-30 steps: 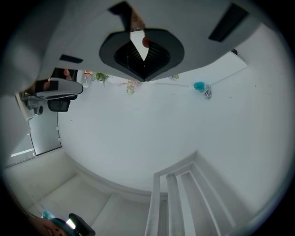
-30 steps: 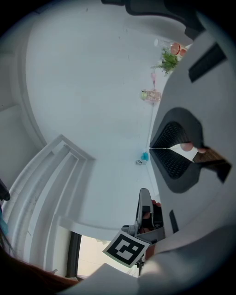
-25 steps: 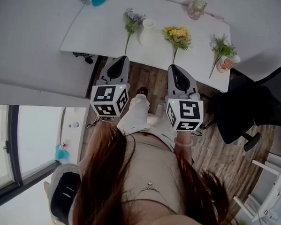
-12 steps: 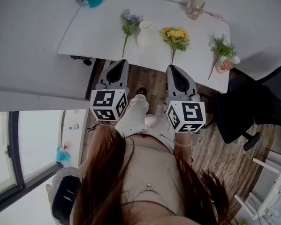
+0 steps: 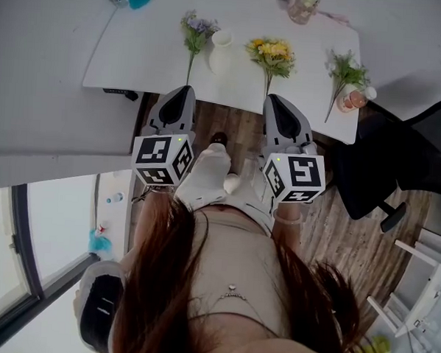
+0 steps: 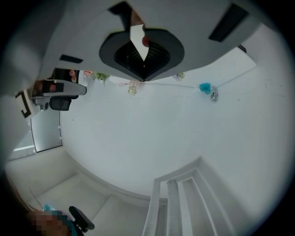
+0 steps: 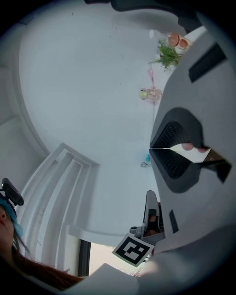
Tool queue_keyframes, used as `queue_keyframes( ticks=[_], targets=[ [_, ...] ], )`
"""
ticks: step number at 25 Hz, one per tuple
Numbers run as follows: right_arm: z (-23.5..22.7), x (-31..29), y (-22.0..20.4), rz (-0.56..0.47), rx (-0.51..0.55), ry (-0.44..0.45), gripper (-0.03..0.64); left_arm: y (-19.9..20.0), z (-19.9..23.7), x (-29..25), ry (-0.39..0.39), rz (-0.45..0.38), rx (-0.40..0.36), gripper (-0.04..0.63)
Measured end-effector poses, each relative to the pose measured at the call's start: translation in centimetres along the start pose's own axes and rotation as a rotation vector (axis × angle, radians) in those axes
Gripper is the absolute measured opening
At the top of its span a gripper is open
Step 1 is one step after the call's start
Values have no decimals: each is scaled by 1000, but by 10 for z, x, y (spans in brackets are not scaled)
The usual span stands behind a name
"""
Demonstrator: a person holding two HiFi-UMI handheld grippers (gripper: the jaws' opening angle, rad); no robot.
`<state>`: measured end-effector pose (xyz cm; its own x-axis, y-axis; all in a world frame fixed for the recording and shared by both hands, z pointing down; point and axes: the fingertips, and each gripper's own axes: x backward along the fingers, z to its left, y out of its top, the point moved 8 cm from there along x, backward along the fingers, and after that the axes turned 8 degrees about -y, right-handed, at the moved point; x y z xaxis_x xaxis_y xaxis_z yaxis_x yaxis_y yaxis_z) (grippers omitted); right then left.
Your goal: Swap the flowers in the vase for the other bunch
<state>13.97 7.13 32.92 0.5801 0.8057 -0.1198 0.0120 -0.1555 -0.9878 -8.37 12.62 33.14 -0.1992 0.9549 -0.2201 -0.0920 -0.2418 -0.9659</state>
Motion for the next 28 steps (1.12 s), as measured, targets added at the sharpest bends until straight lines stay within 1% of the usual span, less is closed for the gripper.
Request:
queue_keyframes(
  ticks=[5, 13, 18, 21, 26, 28],
  targets=[
    [-8, -16, 3, 14, -9, -22, 28, 7, 15, -12, -2, -1, 3, 3],
    [-18, -50, 5, 52, 8, -49, 29, 17, 43, -44, -41, 13, 15, 3],
    [-28, -65, 13, 64, 28, -70, 31, 27, 56, -61, -34, 15, -41, 3],
    [-34, -80, 11, 82, 11, -94, 31, 29, 68, -79, -66, 21, -24, 3],
    [-38, -110, 4, 135, 0, -134, 40, 31, 90, -114, -120, 43, -44, 3],
    [-39, -119, 4, 144, 10, -155, 59, 32, 99, -124, -137, 45, -42, 3]
  ],
)
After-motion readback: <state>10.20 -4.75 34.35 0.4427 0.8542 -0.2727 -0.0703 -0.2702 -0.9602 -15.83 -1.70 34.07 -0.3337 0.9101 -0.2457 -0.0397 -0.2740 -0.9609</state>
